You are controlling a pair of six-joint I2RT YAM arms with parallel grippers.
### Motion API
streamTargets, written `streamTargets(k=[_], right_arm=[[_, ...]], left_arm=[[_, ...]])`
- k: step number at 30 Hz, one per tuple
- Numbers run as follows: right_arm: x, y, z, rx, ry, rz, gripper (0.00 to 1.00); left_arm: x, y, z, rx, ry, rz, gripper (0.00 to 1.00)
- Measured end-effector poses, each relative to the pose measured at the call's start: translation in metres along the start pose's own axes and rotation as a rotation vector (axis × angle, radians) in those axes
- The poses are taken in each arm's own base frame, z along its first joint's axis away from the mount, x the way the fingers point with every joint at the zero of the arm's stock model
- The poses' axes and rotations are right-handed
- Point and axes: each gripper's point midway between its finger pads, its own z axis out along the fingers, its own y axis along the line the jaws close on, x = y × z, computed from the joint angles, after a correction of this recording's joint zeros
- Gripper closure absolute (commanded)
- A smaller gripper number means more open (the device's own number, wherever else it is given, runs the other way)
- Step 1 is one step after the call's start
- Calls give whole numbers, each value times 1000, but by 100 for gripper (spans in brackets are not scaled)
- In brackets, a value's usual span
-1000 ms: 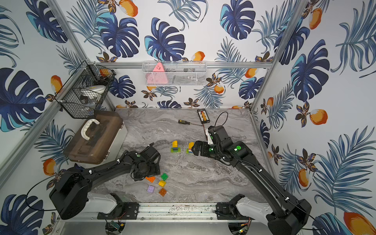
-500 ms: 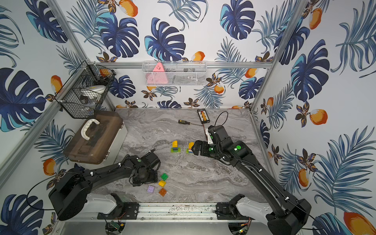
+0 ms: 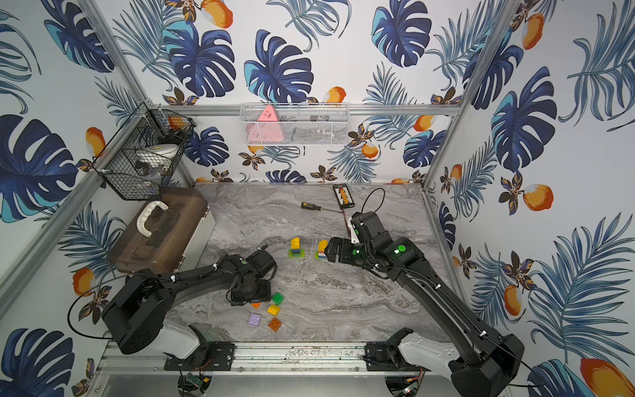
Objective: Assemble the number 1 with lego
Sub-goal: Pick up the lego brick from the center of the board.
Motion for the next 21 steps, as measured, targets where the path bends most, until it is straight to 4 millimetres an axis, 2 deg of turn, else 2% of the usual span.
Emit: streamTargets(k=[5,9,13,17,21], right_arm=[[0,-4,-1,23,-7,-5,0],[-1,-4,-1,23,-8,-5,0],[-2,-4,0,25,-7,-4,0],[-3,-3,-2,22,-11,-5,0],[-5,-1,-3,19,-16,-5,0]], left_arm=[[-9,-5,-4,9,-14,31,20],[-6,-4,-1,11,-6,55,22],[0,-2,1,42,-1,51,30],[0,-6,2,54,4,48,35],[0,-6,2,54,0,48,45]])
